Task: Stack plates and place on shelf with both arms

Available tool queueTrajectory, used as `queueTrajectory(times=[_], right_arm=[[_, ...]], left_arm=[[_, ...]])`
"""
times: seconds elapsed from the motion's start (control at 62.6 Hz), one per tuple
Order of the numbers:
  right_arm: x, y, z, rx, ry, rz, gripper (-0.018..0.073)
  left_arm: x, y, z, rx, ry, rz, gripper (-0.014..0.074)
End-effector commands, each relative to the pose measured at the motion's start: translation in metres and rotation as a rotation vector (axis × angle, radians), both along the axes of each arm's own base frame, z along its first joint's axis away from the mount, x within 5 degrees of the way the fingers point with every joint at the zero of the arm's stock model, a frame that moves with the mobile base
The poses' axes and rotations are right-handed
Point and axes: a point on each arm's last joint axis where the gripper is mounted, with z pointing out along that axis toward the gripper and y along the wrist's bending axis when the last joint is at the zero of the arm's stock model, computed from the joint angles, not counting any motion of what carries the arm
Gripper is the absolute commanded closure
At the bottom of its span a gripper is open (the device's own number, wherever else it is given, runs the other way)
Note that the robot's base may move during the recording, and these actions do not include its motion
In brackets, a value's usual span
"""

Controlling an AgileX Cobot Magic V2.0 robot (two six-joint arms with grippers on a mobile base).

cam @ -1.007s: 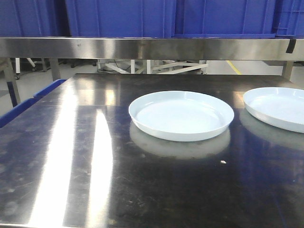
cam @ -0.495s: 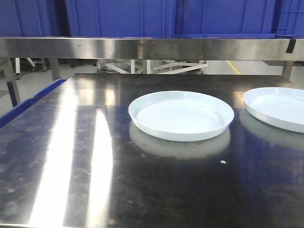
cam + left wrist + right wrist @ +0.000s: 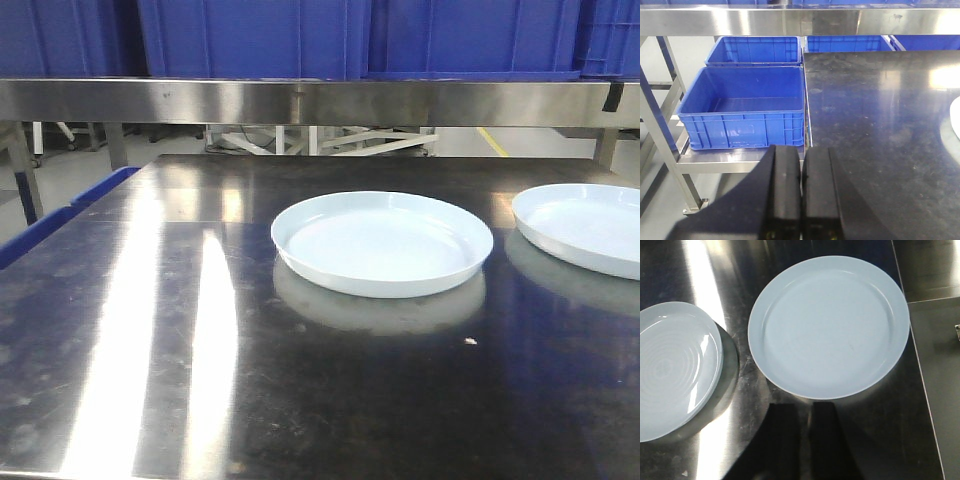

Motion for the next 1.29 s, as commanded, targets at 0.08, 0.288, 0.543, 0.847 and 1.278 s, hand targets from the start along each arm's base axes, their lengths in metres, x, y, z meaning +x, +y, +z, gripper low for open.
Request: queueTrajectory(times=[0.08, 0.288, 0.543, 0.847, 1.278], right_arm=[[0.009, -0.004, 0.019, -0.060, -0.134, 0.002, 0.0179], [0.033, -0.021, 0.016, -0.069, -0.087, -0.072, 0.0179], [0.069, -0.053, 0.004, -0.086, -0.015, -0.171, 0.0177], [0.113, -0.066, -0.016, -0.132, 0.070, -0.160, 0.0177], [0.148, -0.075, -0.044, -0.174, 0.156, -0.137, 0.0177]], left_arm=[[0.002, 0.001, 0.018, -0.011, -0.111, 0.008, 0.0510], [0.002, 0.001, 0.018, -0.011, -0.111, 0.008, 0.0510], [0.002, 0.001, 0.018, -0.011, -0.111, 0.008, 0.0510], [0.002, 0.001, 0.018, -0.011, -0.111, 0.008, 0.0509], [0.002, 0.001, 0.018, -0.011, -0.111, 0.008, 0.0510]])
